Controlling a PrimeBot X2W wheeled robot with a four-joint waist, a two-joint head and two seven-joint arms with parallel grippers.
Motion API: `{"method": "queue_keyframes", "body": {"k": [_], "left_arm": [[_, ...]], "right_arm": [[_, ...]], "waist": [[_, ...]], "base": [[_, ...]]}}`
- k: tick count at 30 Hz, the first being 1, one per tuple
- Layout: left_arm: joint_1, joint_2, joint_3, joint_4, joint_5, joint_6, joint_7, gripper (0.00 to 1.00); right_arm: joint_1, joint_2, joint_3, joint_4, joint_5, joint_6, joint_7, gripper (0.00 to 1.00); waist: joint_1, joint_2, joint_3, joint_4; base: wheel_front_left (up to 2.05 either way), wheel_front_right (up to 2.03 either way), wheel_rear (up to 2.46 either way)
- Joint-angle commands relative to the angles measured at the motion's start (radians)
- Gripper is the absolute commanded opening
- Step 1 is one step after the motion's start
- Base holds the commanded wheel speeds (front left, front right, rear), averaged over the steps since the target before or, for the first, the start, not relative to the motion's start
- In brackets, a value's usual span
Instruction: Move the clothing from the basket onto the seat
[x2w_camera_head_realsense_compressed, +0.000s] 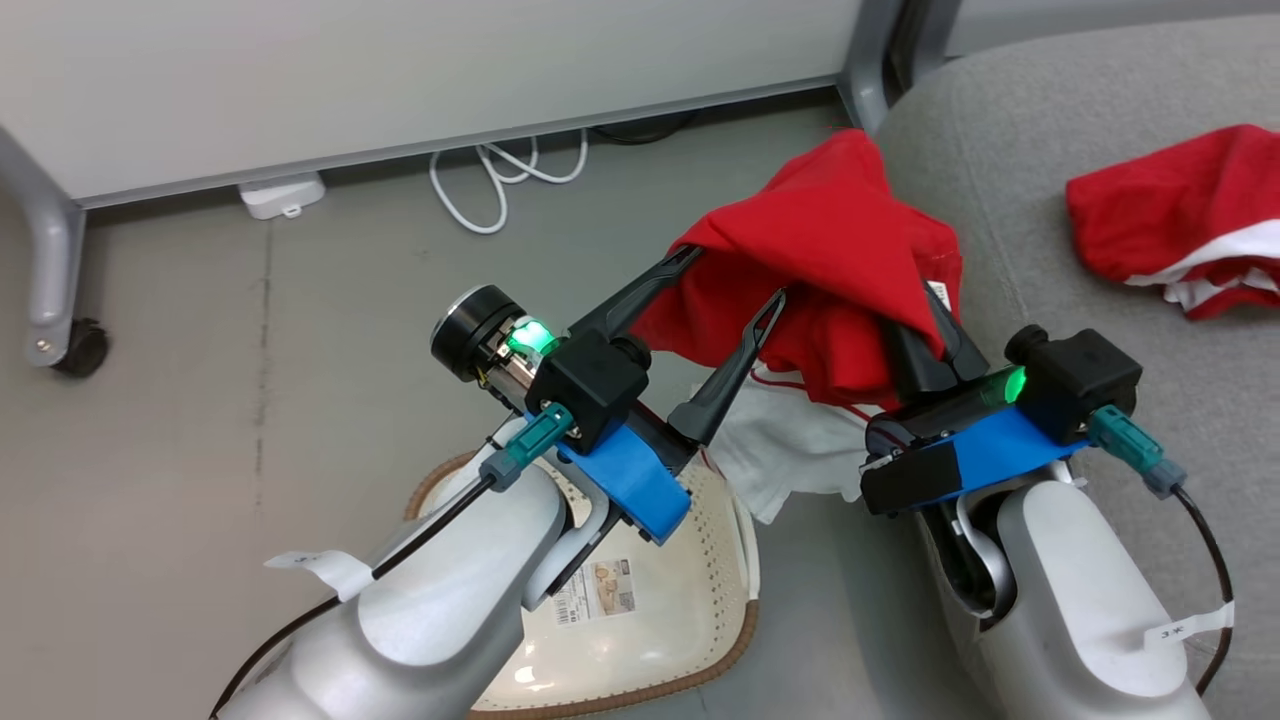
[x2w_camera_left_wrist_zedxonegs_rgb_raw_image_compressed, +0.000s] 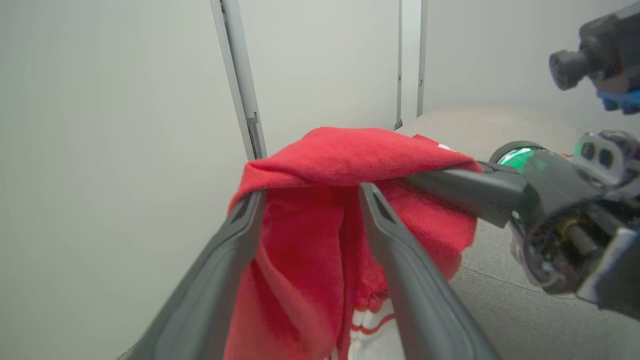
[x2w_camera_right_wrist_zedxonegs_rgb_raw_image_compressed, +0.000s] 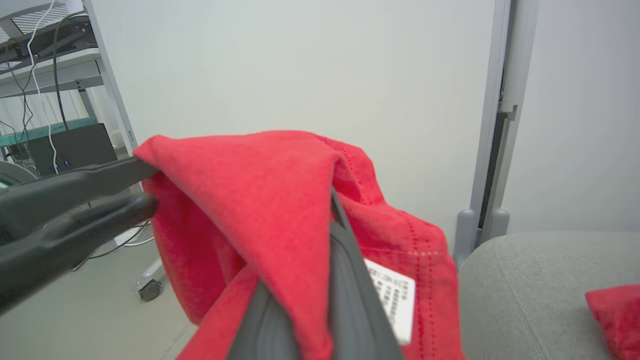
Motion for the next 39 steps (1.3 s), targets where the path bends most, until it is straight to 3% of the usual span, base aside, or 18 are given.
{"method": "queue_keyframes", "body": {"k": [1,21,39], "left_arm": [[0.003,0.007,0.000,-0.004,-0.002,0.004,0.000,1.00],[-0.030,0.048,-0.009,-0.023,0.003,0.016,0.007,1.00],[-0.047,0.058,-0.030,-0.023,0.002,0.020,0.016,1.00]], "right_arm": [[-0.015,-0.001,-0.009,-0.007,-0.006,0.001,-0.004,0.00],[0.036,0.000,-0.137,-0.046,0.015,0.001,-0.004,0.00],[0.087,0.000,-0.165,-0.087,0.038,0.001,-0.004,0.00]], "waist": [[0.0000,0.0000,0.016,-0.025],[0.0000,0.0000,0.072,-0.174],[0.0000,0.0000,0.091,-0.278]], "base": [[0.00,0.00,0.00],[0.00,0.00,0.00],[0.00,0.00,0.00]]}}
